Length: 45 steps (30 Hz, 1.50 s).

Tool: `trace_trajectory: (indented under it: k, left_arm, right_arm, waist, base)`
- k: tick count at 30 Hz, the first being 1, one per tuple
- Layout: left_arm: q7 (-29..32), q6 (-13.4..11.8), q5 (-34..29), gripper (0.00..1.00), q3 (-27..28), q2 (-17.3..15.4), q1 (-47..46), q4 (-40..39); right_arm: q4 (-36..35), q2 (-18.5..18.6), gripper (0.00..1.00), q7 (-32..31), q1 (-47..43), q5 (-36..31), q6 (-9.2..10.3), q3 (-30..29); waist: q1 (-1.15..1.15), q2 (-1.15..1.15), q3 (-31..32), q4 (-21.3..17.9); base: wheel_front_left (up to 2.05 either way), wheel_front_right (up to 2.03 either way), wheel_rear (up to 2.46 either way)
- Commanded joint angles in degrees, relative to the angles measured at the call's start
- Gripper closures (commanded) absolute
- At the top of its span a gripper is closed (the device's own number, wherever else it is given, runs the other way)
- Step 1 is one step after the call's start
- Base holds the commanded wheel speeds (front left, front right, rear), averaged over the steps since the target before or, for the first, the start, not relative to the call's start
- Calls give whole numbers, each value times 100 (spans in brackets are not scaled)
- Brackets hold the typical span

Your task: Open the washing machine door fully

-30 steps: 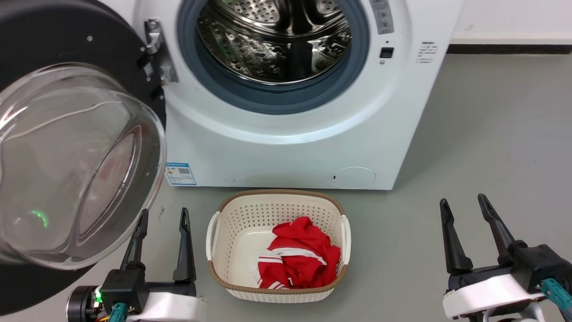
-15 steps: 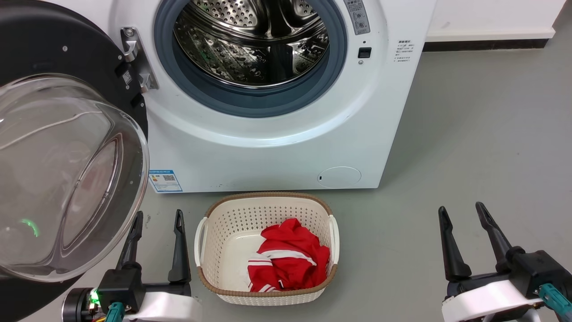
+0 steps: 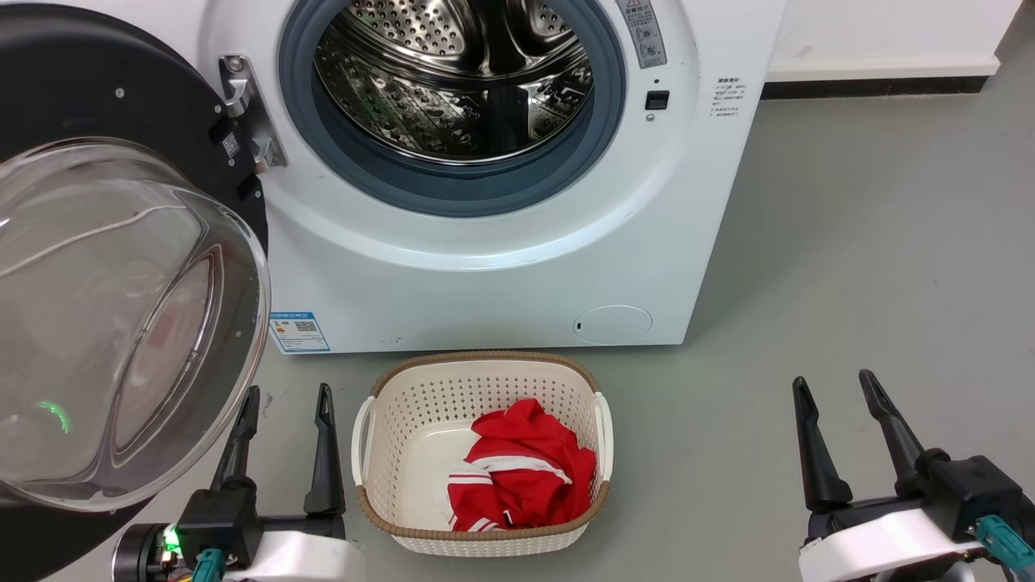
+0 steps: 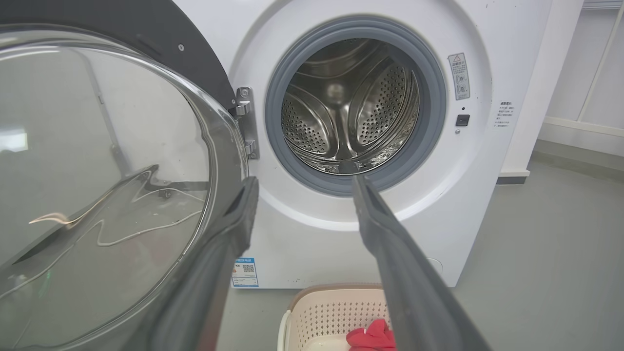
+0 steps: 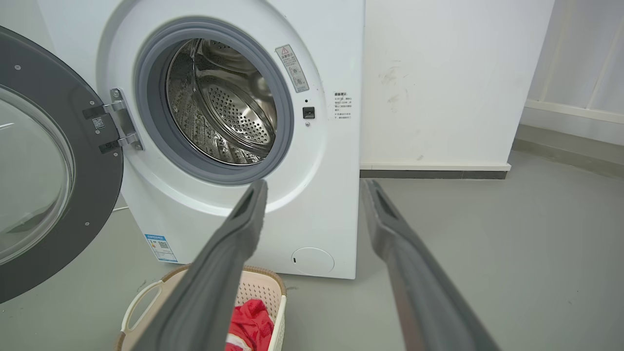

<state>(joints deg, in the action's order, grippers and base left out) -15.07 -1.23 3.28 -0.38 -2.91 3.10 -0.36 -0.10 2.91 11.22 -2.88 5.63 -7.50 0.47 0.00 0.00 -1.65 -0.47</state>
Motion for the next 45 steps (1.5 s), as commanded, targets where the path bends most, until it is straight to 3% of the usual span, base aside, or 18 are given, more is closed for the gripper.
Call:
trace_trajectory:
  k: [1,2,5,25,45]
  left_arm:
    - [-13,18,-1,0,-1,1,33,3]
    - [0,20,1,100,-1,0,3,0]
    - [14,29,66,100,-2,4,30,117]
    - [554,247,2391,100,159,-17,-238,458]
    - [968,418,4122,100,287,-27,-438,712]
  right_arm:
    - [12,-7,0,31,-61,44,2,6]
    - [11,0,100,11,-2,12,0,4]
    - [103,0,100,10,-34,82,0,27]
    - [433,134,100,-322,233,2470,0,-1]
    - [679,189,100,-611,416,4209,1,-66]
  waist:
    - [0,0,3,2]
    - [0,0,4,2]
    - [0,0,10,2]
    - [0,0,32,9]
    - [0,0,53,16]
  base:
    - [0,0,0]
    - [0,0,0]
    - [0,0,0]
    - [0,0,0]
    - [0,0,0]
